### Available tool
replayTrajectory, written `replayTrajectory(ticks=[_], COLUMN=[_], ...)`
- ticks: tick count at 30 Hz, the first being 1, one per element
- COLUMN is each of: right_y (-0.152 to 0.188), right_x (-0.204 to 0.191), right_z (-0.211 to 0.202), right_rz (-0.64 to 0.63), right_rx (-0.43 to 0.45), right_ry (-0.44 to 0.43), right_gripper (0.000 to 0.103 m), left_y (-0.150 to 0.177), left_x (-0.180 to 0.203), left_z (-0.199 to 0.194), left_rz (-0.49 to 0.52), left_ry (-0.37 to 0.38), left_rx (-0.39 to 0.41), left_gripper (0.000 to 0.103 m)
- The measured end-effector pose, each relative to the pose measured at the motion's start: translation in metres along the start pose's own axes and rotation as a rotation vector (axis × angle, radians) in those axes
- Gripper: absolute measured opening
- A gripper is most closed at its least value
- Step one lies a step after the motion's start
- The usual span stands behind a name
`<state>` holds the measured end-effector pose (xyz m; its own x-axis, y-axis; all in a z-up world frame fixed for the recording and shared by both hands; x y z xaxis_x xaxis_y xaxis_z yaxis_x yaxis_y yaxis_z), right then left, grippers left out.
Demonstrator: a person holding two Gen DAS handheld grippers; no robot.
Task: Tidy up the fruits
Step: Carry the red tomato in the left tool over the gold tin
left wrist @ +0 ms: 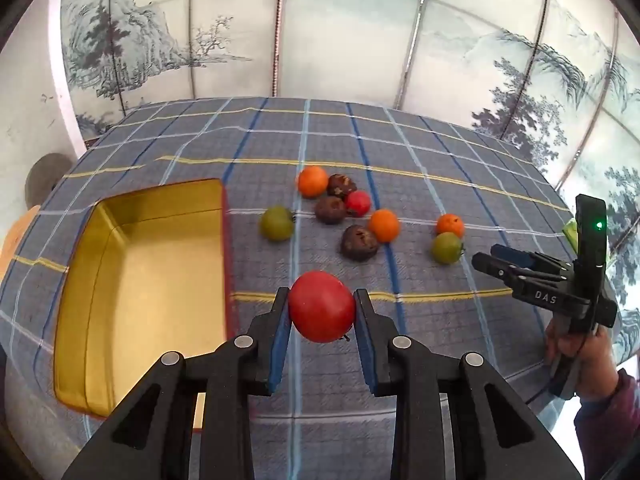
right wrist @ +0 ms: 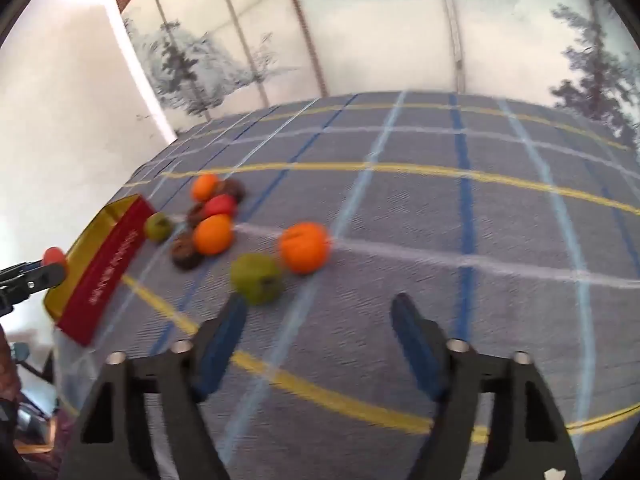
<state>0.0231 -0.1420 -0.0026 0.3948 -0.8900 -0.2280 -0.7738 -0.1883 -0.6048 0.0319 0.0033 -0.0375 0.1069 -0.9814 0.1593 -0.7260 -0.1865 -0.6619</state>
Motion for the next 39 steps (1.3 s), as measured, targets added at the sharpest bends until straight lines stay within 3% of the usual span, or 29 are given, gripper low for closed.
replayTrajectory(ticks=[10, 15, 24, 39], right_y=[0.009, 0.008, 0.007, 0.008], right_x=[-0.021, -0.017, -0.009, -0.007], right_z=[0.019, 0.014, 0.012, 0.012], right_rz=[0.048, 0.056, 0.090, 0.097], right_rx=[-0.019, -0.004, 0.006, 0.005], right_ry=[0.038, 0.052, 0.073, 0.103], right_gripper=[0.061, 0.071, 0.079, 0.089], left_y=[-0.003, -0.003, -0.012, -0.019], left_x=[-0.053, -0.089, -0.142, -0.180], left_z=[-0.013, 0.005, 0.012, 0.043], left_rz=[-0.014, -0.025, 0.035, 0.070], left_ry=[-0.105, -0.171, -0.328, -0.376], left_rx=[0.023, -0.013, -0.104, -0.142], left_gripper=[0.032, 0.032, 0.032, 0.032])
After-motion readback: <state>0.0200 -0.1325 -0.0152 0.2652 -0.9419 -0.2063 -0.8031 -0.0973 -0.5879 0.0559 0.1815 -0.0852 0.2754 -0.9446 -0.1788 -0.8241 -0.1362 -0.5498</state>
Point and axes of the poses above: each gripper's, at about its wrist camera, not at the fingertips, and z roughly the way its jaws point, x to its right, y to its underside, the point moved 5 cm from there along z, roughly the way its jaws point, and after that the axes turned 3 degrees about y, right-handed, at the moved point
